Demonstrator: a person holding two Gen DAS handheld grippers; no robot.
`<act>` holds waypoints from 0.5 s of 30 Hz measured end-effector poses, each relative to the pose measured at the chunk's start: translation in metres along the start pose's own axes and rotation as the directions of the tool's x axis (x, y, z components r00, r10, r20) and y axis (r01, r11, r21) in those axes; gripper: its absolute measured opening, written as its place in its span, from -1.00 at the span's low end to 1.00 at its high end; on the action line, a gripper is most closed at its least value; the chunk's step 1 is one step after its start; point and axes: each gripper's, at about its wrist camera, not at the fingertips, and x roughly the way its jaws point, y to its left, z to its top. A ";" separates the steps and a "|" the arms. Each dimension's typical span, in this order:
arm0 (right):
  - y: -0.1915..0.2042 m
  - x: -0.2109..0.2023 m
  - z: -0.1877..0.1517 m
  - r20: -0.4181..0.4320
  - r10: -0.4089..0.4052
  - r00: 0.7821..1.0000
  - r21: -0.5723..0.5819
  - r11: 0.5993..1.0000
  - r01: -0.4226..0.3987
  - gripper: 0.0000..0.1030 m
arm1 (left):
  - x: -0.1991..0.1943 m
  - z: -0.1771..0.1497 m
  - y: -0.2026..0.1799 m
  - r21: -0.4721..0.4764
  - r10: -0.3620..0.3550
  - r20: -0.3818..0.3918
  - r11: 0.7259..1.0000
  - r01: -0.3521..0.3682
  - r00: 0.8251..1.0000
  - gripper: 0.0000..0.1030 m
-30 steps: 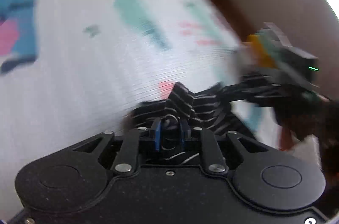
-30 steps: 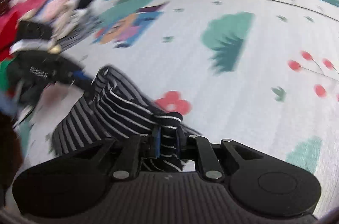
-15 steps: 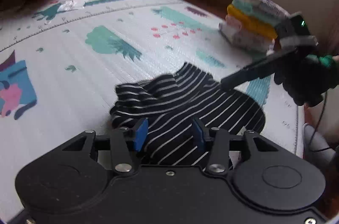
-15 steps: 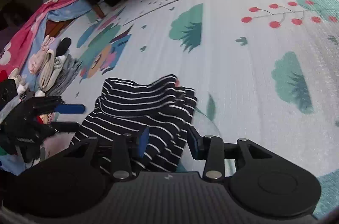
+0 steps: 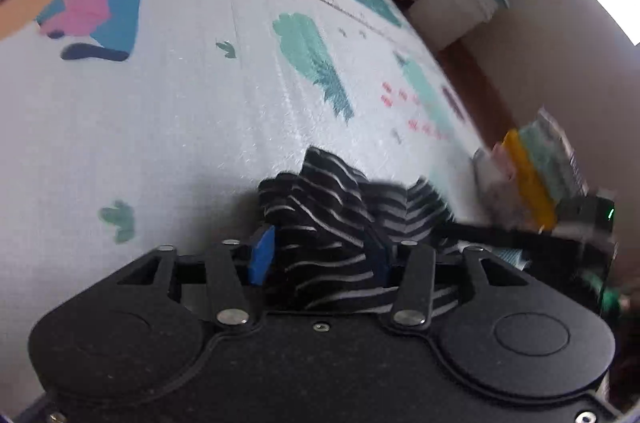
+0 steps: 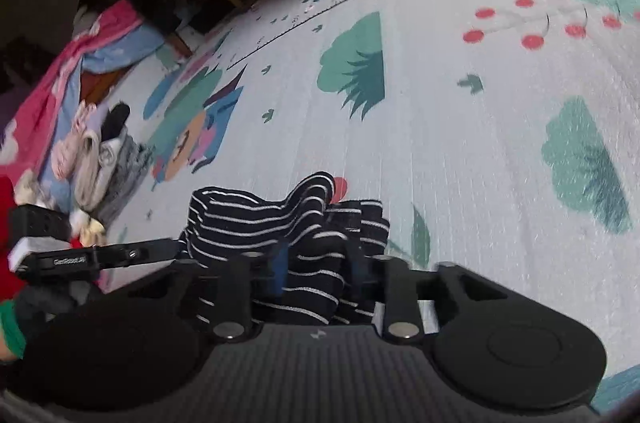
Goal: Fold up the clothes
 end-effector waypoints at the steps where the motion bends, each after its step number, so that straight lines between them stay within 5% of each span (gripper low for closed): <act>1: -0.007 0.000 -0.002 0.004 0.038 0.999 0.055 0.998 -0.038 -0.62 | 0.002 0.001 0.000 -0.006 -0.022 -0.009 1.000 0.022 1.000 -0.73; 4: -0.028 0.000 -0.008 0.029 0.150 0.988 0.215 0.965 -0.152 -0.64 | 0.001 0.006 0.006 -0.079 -0.126 0.000 0.989 0.126 0.992 -0.88; 7: -0.049 0.001 -0.013 0.069 0.250 0.966 0.362 0.896 -0.258 -0.64 | -0.001 0.007 0.012 -0.112 -0.099 -0.002 0.989 0.098 0.995 -0.88; 11: -0.047 0.011 -0.012 0.005 0.147 0.989 0.306 0.942 -0.141 -0.59 | 0.005 0.003 0.017 -0.103 -0.003 -0.041 0.995 -0.001 0.999 -0.85; 13: -0.035 0.004 -0.007 0.013 0.127 0.992 0.261 0.957 -0.126 -0.51 | 0.001 0.005 0.007 -0.056 0.027 -0.031 0.998 -0.029 0.999 -0.73; 15: -0.020 -0.010 -0.006 0.040 0.092 0.995 0.170 0.981 -0.097 -0.27 | -0.014 0.007 -0.001 -0.021 0.029 0.007 0.999 -0.029 1.000 -0.02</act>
